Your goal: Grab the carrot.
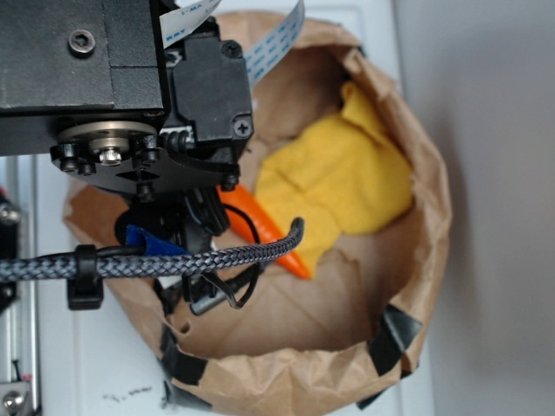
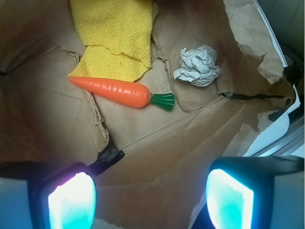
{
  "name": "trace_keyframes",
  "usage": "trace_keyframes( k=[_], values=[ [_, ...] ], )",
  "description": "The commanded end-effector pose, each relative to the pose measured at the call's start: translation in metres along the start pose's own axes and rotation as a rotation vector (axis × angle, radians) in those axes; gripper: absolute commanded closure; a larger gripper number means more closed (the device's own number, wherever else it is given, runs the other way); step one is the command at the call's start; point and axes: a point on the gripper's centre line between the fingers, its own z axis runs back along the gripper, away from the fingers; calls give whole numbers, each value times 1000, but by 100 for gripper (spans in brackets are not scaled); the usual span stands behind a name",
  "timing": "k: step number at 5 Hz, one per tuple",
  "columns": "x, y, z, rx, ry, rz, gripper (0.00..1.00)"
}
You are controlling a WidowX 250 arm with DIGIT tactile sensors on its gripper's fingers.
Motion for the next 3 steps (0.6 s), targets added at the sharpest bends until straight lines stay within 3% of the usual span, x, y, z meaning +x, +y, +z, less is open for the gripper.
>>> trace_keyframes(
  k=[1, 2, 3],
  values=[
    [40, -5, 2, -47, -32, -36, 0],
    [50, -15, -3, -77, -24, -284, 0],
    [48, -13, -3, -63, -63, -538, 0]
  ],
)
